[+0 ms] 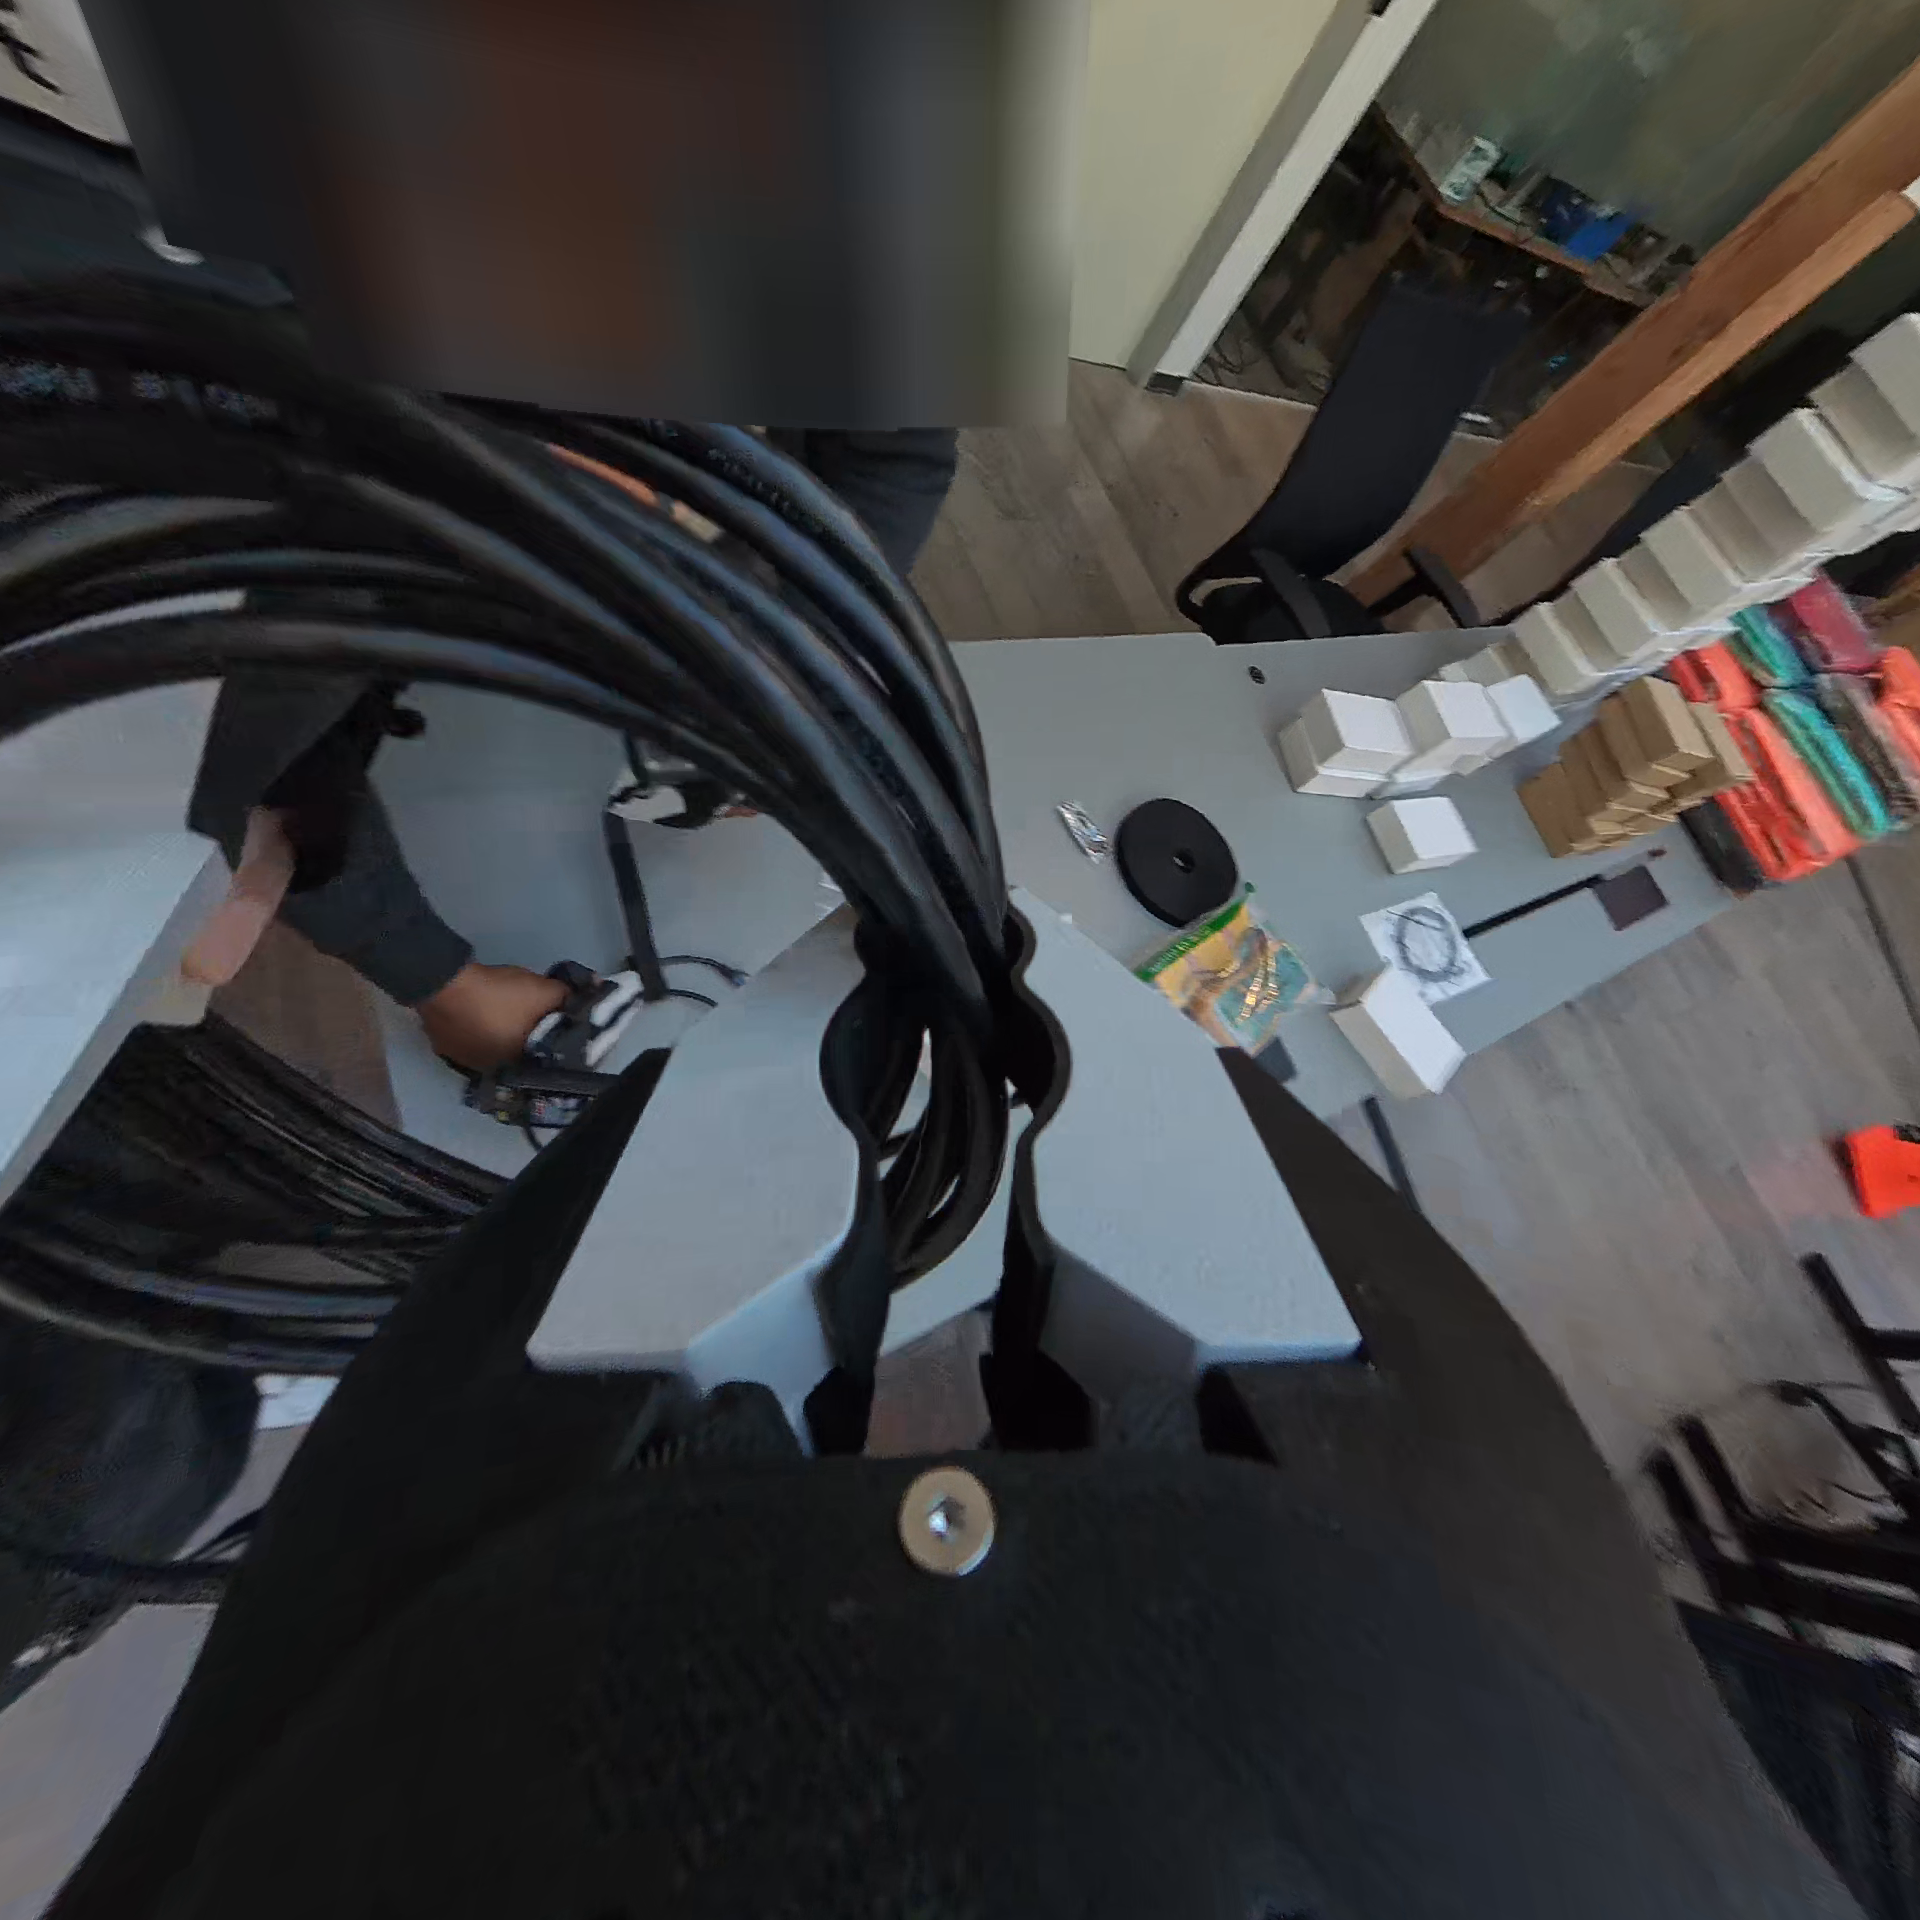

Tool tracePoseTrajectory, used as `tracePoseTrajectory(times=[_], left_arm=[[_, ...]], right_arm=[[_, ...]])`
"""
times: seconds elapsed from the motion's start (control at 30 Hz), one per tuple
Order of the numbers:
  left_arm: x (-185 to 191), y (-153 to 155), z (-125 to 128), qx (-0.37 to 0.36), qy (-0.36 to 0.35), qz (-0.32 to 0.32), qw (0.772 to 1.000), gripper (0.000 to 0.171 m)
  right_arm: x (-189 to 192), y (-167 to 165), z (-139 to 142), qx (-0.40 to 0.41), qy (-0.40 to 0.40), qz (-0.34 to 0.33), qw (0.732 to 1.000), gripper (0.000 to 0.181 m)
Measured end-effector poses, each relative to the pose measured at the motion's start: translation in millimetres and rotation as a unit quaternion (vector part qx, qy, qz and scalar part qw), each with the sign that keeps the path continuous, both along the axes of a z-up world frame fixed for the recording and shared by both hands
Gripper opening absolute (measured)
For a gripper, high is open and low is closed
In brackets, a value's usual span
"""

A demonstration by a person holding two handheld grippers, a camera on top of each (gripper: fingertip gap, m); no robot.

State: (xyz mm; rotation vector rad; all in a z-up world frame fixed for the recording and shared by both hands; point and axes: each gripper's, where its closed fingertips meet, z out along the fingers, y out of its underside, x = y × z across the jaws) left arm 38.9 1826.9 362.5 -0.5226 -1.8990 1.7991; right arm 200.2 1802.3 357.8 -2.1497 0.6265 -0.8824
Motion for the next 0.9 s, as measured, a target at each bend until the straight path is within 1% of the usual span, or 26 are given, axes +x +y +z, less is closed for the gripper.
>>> tracePoseTrajectory(times=[0.03, 0.13, 0.2, 0.27, 0.33, 0.43, 0.57, 0.63, 0.67, 0.73, 0.77, 0.83, 0.9], left_arm=[[-0.7, 5.3, 5.3, -0.003, 0.028, -0.023, 0.999, 0.007], [-2.0, 15.7, 13.8, 0.007, 0.105, -0.088, 0.991, 0.004], [2.9, 11.7, 10.9, 0.030, 0.163, -0.114, 0.980, 0.004], [8.6, 1.4, 0.2, 0.063, 0.226, -0.136, 0.963, 0.004], [15.1, -10.5, -14.5, 0.086, 0.273, -0.148, 0.947, 0.003], [25.8, -26.1, -43.3, 0.133, 0.318, -0.158, 0.925, 0.002], [43.3, -50.3, -93.0, 0.223, 0.346, -0.138, 0.901, 0.004], [47.1, -61.4, -116.3, 0.266, 0.344, -0.128, 0.891, 0.006], [48.5, -66.5, -127.5, 0.288, 0.339, -0.121, 0.887, 0.008], [47.3, -72.8, -143.6, 0.317, 0.328, -0.125, 0.881, 0.008], [46.0, -74.8, -151.7, 0.331, 0.319, -0.129, 0.879, 0.006], [43.8, -79.3, -167.9, 0.358, 0.308, -0.133, 0.871, 0.003], [41.6, -83.4, -181.7, 0.377, 0.312, -0.139, 0.861, 0.002]], right_arm=[[-2.9, 2.1, -2.4, 0.031, 0.017, 0.017, 0.999, 0.015], [-11.5, 4.1, -21.7, 0.115, 0.092, 0.062, 0.987, 0.023], [-15.9, -5.4, -47.3, 0.141, 0.149, 0.062, 0.977, 0.018], [-18.5, -18.1, -75.7, 0.160, 0.185, 0.059, 0.968, 0.019], [-18.0, -27.0, -101.5, 0.199, 0.209, 0.066, 0.955, 0.023], [-12.7, -35.5, -141.9, 0.276, 0.245, 0.067, 0.927, 0.024], [-3.7, -47.4, -204.0, 0.345, 0.255, 0.035, 0.903, 0.019], [-2.0, -52.5, -228.6, 0.389, 0.252, 0.023, 0.886, 0.012], [-0.6, -56.6, -237.6, 0.413, 0.245, 0.012, 0.877, 0.008], [0.3, -65.2, -247.3, 0.463, 0.222, -0.002, 0.858, 0.006], [-0.6, -69.3, -253.6, 0.471, 0.214, -0.011, 0.856, 0.006], [-2.5, -77.8, -267.6, 0.468, 0.201, -0.034, 0.860, 0.006], [-6.5, -83.8, -283.1, 0.470, 0.207, -0.049, 0.857, 0.006]])
